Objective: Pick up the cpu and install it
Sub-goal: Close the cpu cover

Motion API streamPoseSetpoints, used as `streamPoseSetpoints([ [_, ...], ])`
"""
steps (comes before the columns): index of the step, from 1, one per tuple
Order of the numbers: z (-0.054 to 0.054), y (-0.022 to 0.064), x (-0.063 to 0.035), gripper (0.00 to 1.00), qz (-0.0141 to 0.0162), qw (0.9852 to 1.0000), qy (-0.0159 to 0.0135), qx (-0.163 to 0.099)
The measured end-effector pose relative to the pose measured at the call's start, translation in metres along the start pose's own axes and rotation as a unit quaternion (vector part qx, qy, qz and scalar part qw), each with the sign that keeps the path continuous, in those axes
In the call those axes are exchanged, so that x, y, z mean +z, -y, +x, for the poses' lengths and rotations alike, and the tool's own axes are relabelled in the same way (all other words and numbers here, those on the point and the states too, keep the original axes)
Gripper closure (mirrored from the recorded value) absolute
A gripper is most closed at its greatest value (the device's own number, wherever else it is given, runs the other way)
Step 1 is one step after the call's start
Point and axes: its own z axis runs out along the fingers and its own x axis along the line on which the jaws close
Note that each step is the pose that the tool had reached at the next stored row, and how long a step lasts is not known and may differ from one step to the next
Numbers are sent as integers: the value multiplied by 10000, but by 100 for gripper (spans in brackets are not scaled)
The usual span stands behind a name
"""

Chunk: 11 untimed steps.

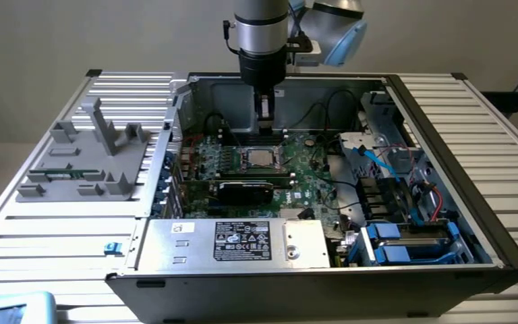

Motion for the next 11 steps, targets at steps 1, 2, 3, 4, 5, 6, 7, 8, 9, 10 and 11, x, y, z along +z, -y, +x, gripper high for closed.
streamPoseSetpoints([
  [1,0,-2,0,86,0,10000,0,0],
  [2,0,-14,0,89,1,10000,1,0],
  [3,0,-34,2,89,1,10000,1,0],
  [4,1,-66,5,89,0,10000,0,0],
  [5,1,-103,7,89,0,10000,0,0],
  [6,2,-142,10,89,0,10000,1,0],
  [7,2,-179,13,89,0,10000,0,0],
  [8,3,-215,16,89,0,10000,0,0],
  [9,4,-250,19,89,0,10000,0,0],
  [10,4,-285,22,89,0,10000,0,0],
  [11,5,-317,24,89,0,10000,0,0],
])
